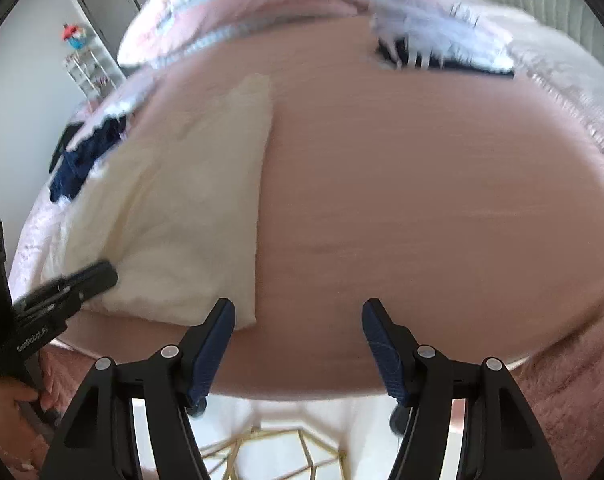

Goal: Fold clothes

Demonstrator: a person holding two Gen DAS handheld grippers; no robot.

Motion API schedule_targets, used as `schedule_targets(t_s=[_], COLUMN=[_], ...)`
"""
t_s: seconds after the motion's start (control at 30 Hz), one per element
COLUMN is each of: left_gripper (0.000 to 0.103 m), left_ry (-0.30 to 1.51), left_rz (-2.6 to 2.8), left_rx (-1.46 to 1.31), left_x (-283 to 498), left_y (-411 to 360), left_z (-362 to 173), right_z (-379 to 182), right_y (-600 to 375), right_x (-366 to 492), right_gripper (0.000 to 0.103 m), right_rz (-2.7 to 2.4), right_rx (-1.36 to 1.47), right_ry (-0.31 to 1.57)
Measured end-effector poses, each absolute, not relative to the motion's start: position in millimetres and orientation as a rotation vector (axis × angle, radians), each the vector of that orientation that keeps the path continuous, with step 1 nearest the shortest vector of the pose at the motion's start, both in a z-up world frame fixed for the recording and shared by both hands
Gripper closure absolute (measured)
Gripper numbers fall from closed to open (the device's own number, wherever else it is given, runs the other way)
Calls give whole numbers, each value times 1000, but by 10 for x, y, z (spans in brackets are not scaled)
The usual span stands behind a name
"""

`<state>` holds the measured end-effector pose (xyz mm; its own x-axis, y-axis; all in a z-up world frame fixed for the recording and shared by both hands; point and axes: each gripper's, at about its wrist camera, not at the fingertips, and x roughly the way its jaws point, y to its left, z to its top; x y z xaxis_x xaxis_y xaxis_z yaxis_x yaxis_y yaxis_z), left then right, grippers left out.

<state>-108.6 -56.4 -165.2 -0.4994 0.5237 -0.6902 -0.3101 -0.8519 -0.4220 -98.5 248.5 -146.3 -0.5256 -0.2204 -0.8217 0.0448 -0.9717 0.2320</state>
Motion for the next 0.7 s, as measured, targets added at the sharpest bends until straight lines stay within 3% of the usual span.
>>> schedule_targets(t_s=[0.03,0.1,0.17,0.27,0.5,0.7], left_gripper=[54,46,46,46,46,46], left_ry=[-376,-362,-370,-582,-1370,-1453], left_rz=[2335,2369,2402,2463,2677,2732], left_rx=[-1182,-1231,-1305,-1297,-1217,-1198], left_x=[-1056,-1044,-1079,-1039,-651,-727], left_y=[-616,-681,-757,-1053,-2235,-2497], left_z=[-1646,-1677,-1760,-1760,-1902,-1984], right_z=[-1459,-1460,-1460,-1460,-1403,-1418], right_y=[2469,2436,2403,2354,2064,1775], right_x=[-1002,-1044,-1085,-1148,-1492,-1814], right_gripper=[38,38,38,38,37,37], right_rz=[-2615,-2634,-2654,-2683,-2649,-2590], right_rx=[1441,1449,1456,1468,1369,1305], right_ry=[-264,-241,-218,-183,-111,-18])
